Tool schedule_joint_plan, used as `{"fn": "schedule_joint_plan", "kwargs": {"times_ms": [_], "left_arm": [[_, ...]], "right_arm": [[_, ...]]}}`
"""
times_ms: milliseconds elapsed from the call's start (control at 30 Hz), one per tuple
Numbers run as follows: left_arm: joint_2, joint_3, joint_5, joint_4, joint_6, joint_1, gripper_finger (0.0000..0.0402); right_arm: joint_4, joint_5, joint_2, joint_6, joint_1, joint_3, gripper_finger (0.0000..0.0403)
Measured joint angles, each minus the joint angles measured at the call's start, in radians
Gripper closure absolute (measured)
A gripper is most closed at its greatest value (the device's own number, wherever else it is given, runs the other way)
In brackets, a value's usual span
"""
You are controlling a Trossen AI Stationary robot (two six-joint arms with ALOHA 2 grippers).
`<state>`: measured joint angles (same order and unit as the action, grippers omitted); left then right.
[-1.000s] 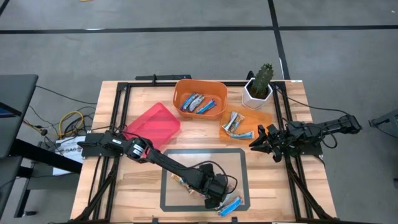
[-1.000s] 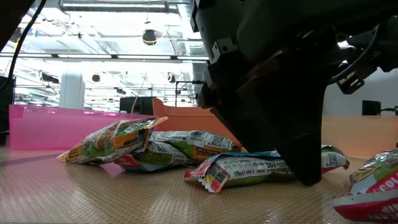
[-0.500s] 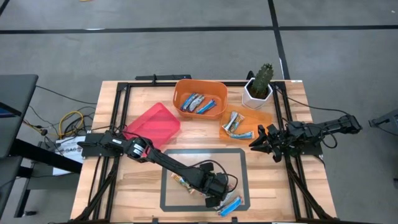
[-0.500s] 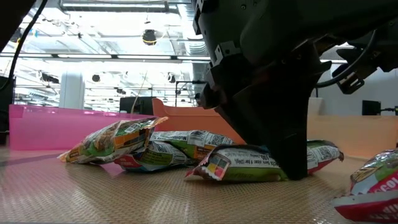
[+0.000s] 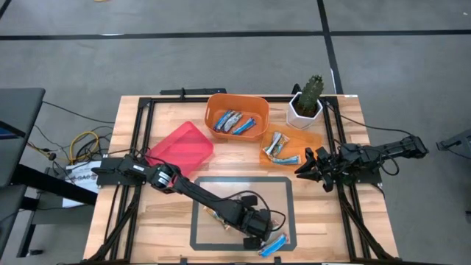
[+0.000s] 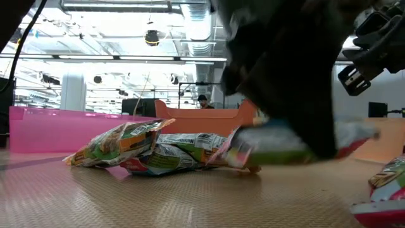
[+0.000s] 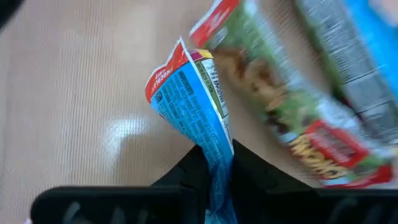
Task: Pick and place Granola Bars by type
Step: Put the red granola bar into the red bin
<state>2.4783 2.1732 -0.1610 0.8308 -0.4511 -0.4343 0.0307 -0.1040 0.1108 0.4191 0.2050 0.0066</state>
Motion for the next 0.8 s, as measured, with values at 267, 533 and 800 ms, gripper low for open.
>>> {"fn": "schedule_joint_plan", "kwargs": {"times_ms": [267,533,800], "left_arm": [[-0.001,0.136,-0.094,0.067,0.097,0.003,0.0364],[-0.028,0.175,-0.216,0.126,0.156,0.022,0.0364],[-0.029,0.175,-0.211,0.125,0.168,0.024,0.0364]], "right_arm": [[0.000,0.000,0.000,0.000,0.000,0.000,0.0321],[0.000,0.000,0.000,0.000,0.000,0.000,0.0321],[0.000,0.000,0.000,0.000,0.000,0.000,0.0321]]}}
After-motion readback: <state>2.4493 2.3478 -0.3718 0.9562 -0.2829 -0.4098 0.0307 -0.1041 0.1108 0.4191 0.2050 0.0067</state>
